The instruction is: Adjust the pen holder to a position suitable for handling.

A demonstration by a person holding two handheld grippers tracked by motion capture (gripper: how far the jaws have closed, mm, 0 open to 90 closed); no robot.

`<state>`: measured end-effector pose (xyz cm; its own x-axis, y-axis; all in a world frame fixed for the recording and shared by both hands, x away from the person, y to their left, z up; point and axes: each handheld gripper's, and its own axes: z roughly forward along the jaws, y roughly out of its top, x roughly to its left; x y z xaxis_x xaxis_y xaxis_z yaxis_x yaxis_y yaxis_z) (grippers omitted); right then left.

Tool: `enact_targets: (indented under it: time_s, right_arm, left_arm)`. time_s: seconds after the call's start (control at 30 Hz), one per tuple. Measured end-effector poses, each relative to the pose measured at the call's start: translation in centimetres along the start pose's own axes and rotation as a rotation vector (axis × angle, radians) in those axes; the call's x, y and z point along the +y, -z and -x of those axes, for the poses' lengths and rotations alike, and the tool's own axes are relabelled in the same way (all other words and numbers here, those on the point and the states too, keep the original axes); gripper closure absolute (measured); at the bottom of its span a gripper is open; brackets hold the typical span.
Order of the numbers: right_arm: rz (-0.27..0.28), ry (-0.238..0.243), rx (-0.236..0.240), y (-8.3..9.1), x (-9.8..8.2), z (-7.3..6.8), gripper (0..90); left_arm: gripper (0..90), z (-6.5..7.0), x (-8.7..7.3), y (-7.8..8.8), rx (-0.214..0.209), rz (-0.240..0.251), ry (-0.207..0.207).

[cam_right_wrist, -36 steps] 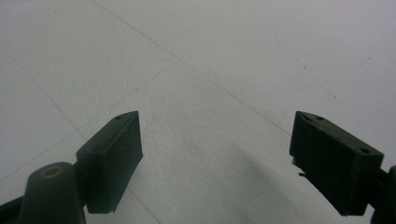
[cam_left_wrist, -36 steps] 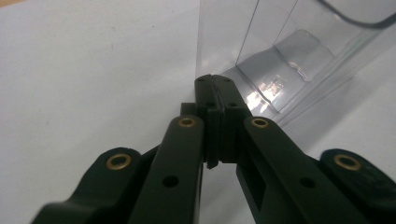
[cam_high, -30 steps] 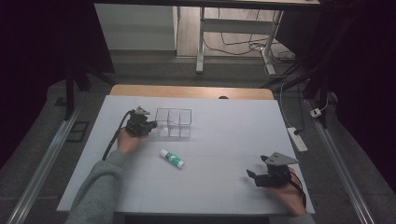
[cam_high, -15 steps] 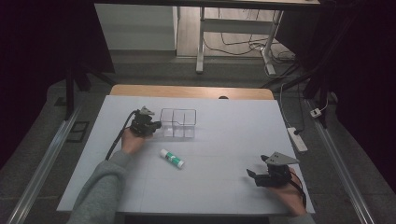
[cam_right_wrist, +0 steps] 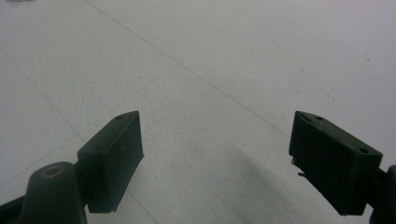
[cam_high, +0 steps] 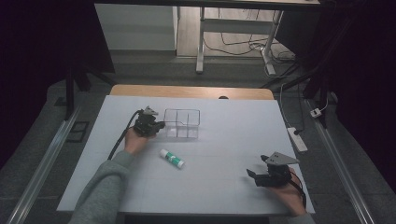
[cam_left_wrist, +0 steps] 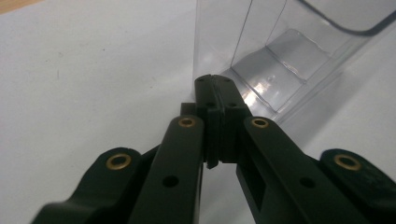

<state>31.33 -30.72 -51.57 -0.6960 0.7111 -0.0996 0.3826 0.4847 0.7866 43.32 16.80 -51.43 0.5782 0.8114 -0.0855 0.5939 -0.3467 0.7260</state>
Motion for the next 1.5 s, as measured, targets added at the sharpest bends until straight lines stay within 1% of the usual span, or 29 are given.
enact_targets:
  time_s: [0.17, 0.43, 0.7, 0.83, 0.87, 0.93, 1.03, 1.1, 1.13, 1.17, 1.2, 1.23, 1.27, 1.3, 1.33, 1.43, 1.5]
  right_arm:
    - [0.001, -0.003, 0.002, -0.1, 0.0, 0.0, 17.3]
    - [-0.002, 0.002, -0.001, 0.0, 0.0, 0.0, 17.3]
    - [-0.003, 0.002, -0.005, -0.1, 0.0, -0.1, 17.4]
    - [-0.005, 0.007, -0.009, 0.0, 0.0, -0.1, 17.4]
    - [-0.003, 0.009, -0.009, 0.0, 0.0, 0.0, 17.4]
    - [-0.002, 0.007, -0.008, 0.0, 0.0, 0.0, 17.4]
    - [-0.002, 0.008, -0.011, 0.1, 0.0, -0.1, 17.5]
    - [-0.001, 0.009, -0.011, 0.1, 0.0, -0.1, 17.5]
    - [-0.001, 0.009, -0.010, 0.1, 0.0, -0.1, 17.5]
    - [-0.001, 0.009, -0.010, 0.1, 0.0, -0.1, 17.5]
    - [-0.001, 0.008, -0.010, 0.1, 0.0, -0.1, 17.5]
    - [0.006, 0.006, -0.008, 0.1, 0.0, 0.0, 17.5]
    - [0.006, 0.006, -0.008, 0.1, 0.0, 0.0, 17.5]
    - [0.006, 0.006, -0.008, 0.2, 0.0, 0.0, 17.5]
    - [0.006, 0.008, -0.012, 0.2, 0.0, -0.1, 17.5]
    - [0.005, 0.007, -0.008, 0.2, 0.0, -0.1, 17.5]
    - [0.006, 0.007, -0.007, 0.2, 0.0, -0.1, 17.5]
  left_arm:
    - [88.8, 0.5, 0.3, -0.3, -0.009, -0.002, -0.007]
    - [88.8, 1.6, 0.9, -1.0, -0.026, 0.003, -0.029]
    - [88.8, 2.4, 1.5, -1.5, -0.042, 0.004, -0.046]
    - [88.7, 2.3, 1.5, -1.5, -0.052, 0.008, -0.047]
    - [88.7, 2.2, 1.5, -1.4, -0.046, 0.008, -0.051]
    - [88.7, 1.9, 1.5, -1.1, -0.039, 0.010, -0.056]
    - [88.5, 1.3, 1.5, -0.2, -0.040, 0.019, -0.057]
    - [76.9, 1.1, 1.5, 0.4, -0.070, 0.030, -0.066]
    - [71.1, 1.1, 1.5, 0.7, -0.078, 0.034, -0.082]
    - [71.1, 1.2, 1.5, 1.0, -0.073, 0.033, -0.106]
    - [66.5, 1.3, 1.6, 1.2, -0.066, 0.025, -0.130]
    - [57.1, 1.4, 1.6, 1.5, -0.071, 0.014, -0.153]
    - [57.1, 1.6, 1.5, 1.7, -0.075, 0.006, -0.175]
    - [53.2, 1.7, 1.5, 2.0, -0.076, -0.005, -0.198]
    - [49.2, 1.9, 1.4, 2.2, -0.077, -0.020, -0.212]
    - [39.2, 2.2, 1.4, 2.9, -0.086, -0.048, -0.240]
    - [37.7, 2.3, 1.4, 3.2, -0.089, -0.050, -0.251]
